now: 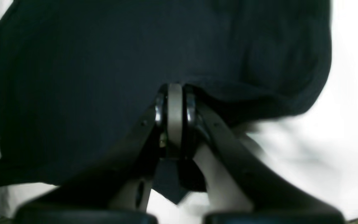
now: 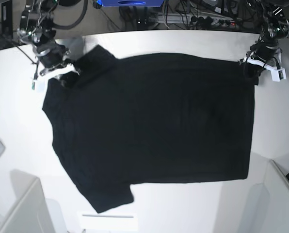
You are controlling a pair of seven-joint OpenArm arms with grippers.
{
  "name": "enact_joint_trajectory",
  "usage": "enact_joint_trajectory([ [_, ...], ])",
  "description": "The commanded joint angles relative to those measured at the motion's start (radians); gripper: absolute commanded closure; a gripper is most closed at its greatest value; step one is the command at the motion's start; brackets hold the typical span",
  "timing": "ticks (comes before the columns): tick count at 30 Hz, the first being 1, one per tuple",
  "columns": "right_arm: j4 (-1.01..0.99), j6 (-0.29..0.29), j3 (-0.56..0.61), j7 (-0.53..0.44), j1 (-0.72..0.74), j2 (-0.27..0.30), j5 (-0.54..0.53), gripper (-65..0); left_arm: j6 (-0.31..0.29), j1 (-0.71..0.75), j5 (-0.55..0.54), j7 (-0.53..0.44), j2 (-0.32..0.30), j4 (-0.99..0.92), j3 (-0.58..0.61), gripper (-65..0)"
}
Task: Fold the T-shirt properly
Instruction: 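Lift both shoulder corners and pull the shirt toward the robot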
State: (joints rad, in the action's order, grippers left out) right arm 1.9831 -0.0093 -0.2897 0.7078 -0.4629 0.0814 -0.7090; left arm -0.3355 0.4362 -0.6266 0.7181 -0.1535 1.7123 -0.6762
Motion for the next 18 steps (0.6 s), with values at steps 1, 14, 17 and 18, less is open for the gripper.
enact_joint_trajectory([
  [1, 0.017, 0.007, -0.003, -0.006, 0.023, 0.007, -0.01, 0.0, 0.006, -0.01, -0.011, -0.024, -0.013, 0.016, -0.003, 0.0],
  [14, -0.038, 0.004, -0.003, 0.126, 0.229, 0.002, -0.008, 0.0, 0.006, -0.17, 0.132, 0.125, -0.025, 0.01, -0.004, 0.0],
  [17, -0.074, 0.004, -0.003, 0.126, 0.263, 0.004, -0.008, 0.0, 0.006, -0.173, 0.132, 0.125, -0.028, 0.01, -0.004, 0.0],
  [18, -0.083, 0.004, -0.003, 0.126, 0.272, 0.004, -0.008, 0.0, 0.008, -0.182, 0.132, 0.125, -0.028, 0.012, -0.004, 0.0],
])
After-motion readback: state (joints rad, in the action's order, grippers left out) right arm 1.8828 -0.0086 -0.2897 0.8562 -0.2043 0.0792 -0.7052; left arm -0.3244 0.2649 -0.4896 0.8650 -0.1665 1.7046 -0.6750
